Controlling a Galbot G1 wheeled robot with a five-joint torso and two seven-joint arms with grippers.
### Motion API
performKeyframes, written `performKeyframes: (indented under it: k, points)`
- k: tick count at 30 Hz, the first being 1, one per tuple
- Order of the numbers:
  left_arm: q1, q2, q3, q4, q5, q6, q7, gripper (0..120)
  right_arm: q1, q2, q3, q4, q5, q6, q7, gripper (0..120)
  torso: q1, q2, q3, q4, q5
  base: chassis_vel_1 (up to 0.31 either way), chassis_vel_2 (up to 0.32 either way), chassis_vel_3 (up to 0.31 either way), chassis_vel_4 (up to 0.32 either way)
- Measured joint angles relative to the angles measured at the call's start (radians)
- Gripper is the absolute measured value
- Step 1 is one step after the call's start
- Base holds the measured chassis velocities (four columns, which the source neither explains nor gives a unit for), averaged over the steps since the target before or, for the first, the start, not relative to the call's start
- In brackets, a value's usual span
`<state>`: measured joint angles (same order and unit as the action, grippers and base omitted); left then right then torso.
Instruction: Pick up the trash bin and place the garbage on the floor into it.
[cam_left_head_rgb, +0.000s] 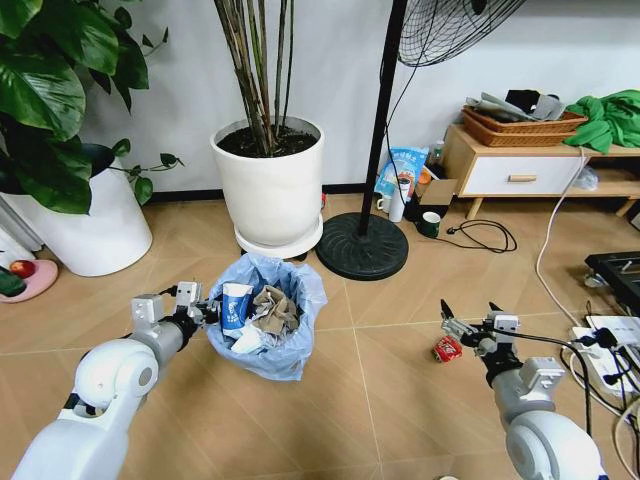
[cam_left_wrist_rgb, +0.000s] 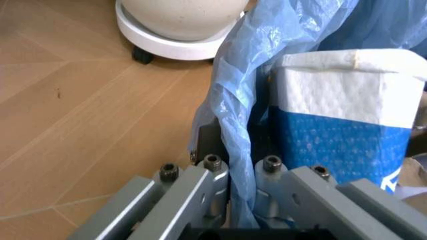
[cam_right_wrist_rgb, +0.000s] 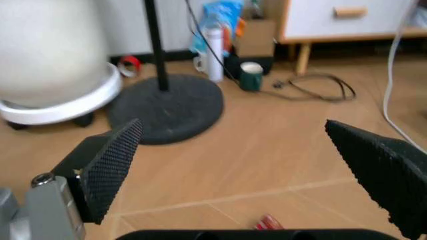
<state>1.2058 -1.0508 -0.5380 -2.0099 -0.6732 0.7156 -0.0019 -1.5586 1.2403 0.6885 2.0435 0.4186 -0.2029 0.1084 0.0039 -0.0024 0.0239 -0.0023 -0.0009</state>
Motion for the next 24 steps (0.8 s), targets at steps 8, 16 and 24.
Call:
performKeyframes:
  k: [8,16,24]
  points:
    - [0.003,0.003,0.001,-0.002,0.0,0.0,0.001,0,0.118,0.003,-0.023,-0.241,0.077,-0.005,0.08,100,0.0,0.0,0.0,-0.0001,0.0003,0.0,0.0,0.0,0.0]
    - [0.005,0.017,0.01,-0.003,-0.003,0.001,0.0,0,0.275,0.045,-0.11,-0.449,0.192,-0.088,0.306,100,0.0,0.0,0.0,-0.0001,-0.0003,0.0,0.0,0.0,0.0]
    - [0.003,0.034,0.016,-0.004,-0.011,0.003,-0.002,0,0.442,0.065,-0.175,-0.632,0.268,-0.103,0.394,100,0.0,0.0,0.0,0.0002,0.0,0.0,0.0,0.0,0.0]
